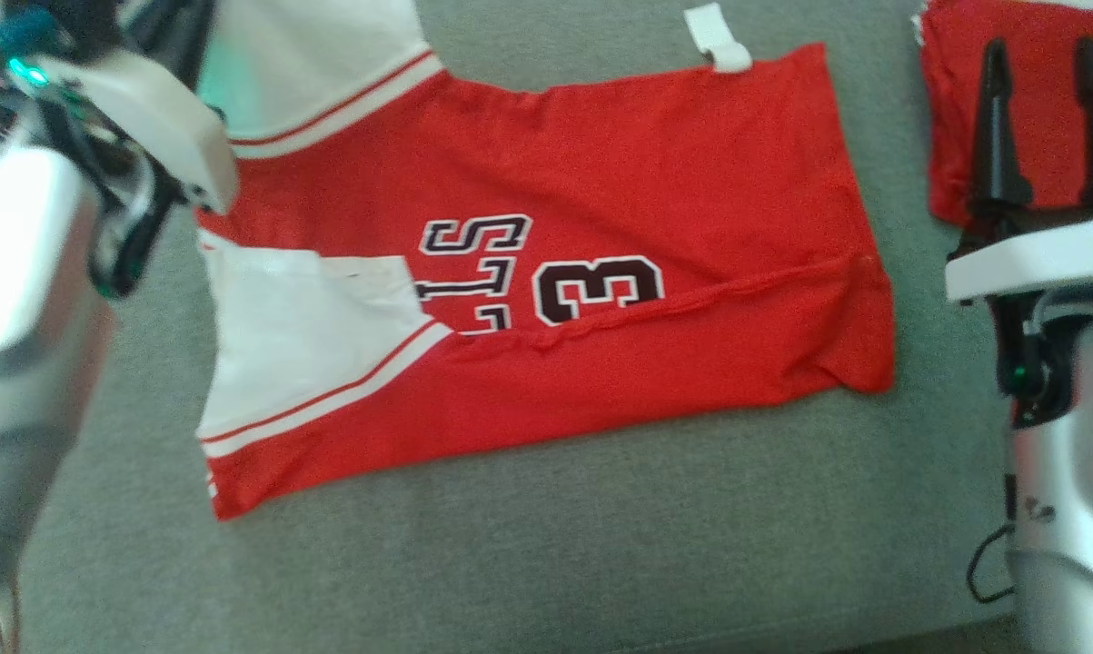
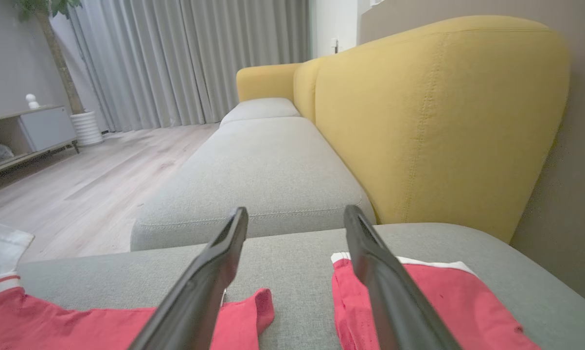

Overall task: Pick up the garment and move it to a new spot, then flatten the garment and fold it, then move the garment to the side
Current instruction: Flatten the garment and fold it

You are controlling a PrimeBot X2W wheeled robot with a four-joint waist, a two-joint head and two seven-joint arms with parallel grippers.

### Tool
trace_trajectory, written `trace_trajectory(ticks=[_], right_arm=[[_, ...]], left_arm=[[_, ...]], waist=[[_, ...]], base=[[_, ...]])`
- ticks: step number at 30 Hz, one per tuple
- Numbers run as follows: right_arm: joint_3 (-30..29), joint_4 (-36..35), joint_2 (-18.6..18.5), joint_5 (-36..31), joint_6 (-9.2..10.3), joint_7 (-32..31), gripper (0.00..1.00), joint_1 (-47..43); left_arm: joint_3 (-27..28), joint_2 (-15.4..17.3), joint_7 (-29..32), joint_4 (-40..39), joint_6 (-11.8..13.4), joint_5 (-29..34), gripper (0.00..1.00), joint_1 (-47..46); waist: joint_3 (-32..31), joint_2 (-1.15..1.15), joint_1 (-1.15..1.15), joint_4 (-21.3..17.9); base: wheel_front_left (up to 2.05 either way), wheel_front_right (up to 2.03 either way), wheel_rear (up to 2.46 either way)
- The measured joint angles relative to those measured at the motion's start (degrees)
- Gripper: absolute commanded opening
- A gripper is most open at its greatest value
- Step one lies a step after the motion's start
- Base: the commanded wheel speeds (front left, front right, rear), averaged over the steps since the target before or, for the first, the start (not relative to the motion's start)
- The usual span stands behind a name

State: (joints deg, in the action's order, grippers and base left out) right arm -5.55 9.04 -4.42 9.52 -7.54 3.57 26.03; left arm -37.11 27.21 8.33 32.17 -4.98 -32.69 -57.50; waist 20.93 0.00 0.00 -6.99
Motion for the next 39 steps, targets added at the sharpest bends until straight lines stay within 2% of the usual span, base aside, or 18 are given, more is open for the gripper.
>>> trace_trajectory(ticks=[4, 6, 13, 24, 33, 34, 35, 39], right_arm=[[0.64, 2.15, -2.26, -0.01, 0.01, -4.36, 1.00, 1.71], [2.01, 5.54, -3.68, -0.01, 0.01, -7.65, 1.00, 3.13], [3.35, 17.68, -6.81, -0.07, 0.01, -13.35, 1.00, 9.10], [4.68, 37.12, -10.36, -2.48, 0.01, -15.73, 1.00, 19.46], [11.02, 45.48, -12.76, -2.86, 0.01, -15.70, 1.00, 26.02], [11.98, 46.08, -12.96, -2.52, 0.01, -15.70, 0.36, 26.71], [13.02, 46.62, -13.10, -1.88, 0.01, -15.70, 0.00, 27.21], [15.39, 47.25, -13.33, 0.52, 0.01, -14.94, 0.00, 27.75]], left_arm=[[-0.45, -0.52, -1.49, -5.79, 1.65, 0.00, 0.00, 4.08], [-0.99, -0.63, -1.93, -10.27, 3.30, 0.00, 0.00, 6.70], [-2.63, -0.58, -1.34, -19.03, 5.58, 0.11, 0.00, 11.08], [-4.69, -0.97, 0.32, -25.69, 6.57, 0.91, 0.00, 11.71], [-5.21, -1.64, 0.67, -25.87, 6.58, 1.01, 0.00, 9.93], [-5.16, -1.64, 0.65, -25.71, 6.71, 1.01, 0.00, 9.69], [-5.10, -1.66, 0.56, -25.49, 6.83, 1.00, 0.00, 9.54], [-4.82, -1.65, 0.07, -24.24, 7.21, 1.00, 0.00, 9.51]], waist=[[-1.26, 0.00, 0.00, 2.45], [-2.04, 0.00, 0.00, 4.10], [-2.25, 0.00, 0.00, 7.47], [0.99, 0.00, 0.01, 11.48], [3.63, 0.00, 0.01, 13.16], [3.77, 0.00, 0.01, 13.19], [3.85, 0.00, 0.01, 13.18], [3.76, 0.00, 0.01, 12.96]], base=[[0.00, 0.00, 0.00], [0.00, 0.00, 0.00], [0.00, 0.00, 0.00], [0.00, 0.00, 0.00], [0.00, 0.00, 0.00], [0.00, 0.00, 0.00], [0.00, 0.00, 0.00], [0.00, 0.00, 0.00]])
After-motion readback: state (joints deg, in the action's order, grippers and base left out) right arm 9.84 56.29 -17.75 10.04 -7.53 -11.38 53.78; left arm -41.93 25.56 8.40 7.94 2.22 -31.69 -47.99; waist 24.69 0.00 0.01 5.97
